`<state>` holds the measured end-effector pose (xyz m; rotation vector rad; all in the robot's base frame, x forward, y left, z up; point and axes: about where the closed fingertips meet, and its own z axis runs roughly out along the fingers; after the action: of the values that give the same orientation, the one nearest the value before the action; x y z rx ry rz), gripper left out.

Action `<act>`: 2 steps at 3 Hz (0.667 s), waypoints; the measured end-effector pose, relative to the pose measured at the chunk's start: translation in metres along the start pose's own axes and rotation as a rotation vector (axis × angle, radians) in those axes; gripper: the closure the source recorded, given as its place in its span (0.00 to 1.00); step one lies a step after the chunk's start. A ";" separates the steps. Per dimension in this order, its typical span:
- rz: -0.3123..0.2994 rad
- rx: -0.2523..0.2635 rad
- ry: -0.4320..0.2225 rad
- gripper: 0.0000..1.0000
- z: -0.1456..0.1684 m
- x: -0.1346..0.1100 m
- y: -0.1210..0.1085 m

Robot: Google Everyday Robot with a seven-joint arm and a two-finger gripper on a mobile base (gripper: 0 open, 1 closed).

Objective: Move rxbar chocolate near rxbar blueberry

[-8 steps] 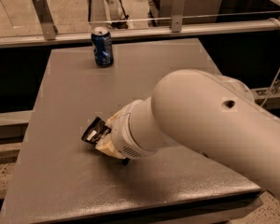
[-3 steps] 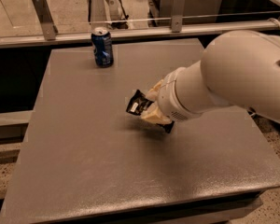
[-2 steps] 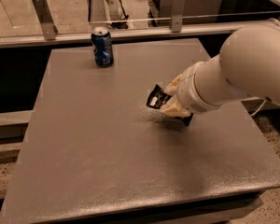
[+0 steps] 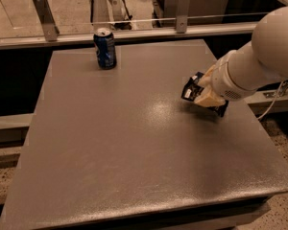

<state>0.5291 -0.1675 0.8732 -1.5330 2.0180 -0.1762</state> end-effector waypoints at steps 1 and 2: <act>0.039 0.016 0.051 1.00 -0.002 0.033 -0.013; 0.077 0.022 0.080 1.00 -0.007 0.057 -0.012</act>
Offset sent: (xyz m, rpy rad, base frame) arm -0.0110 -0.0876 -0.0181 -0.0350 0.0453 -0.1682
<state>0.5268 -0.2250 0.8632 -1.4531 2.1274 -0.2314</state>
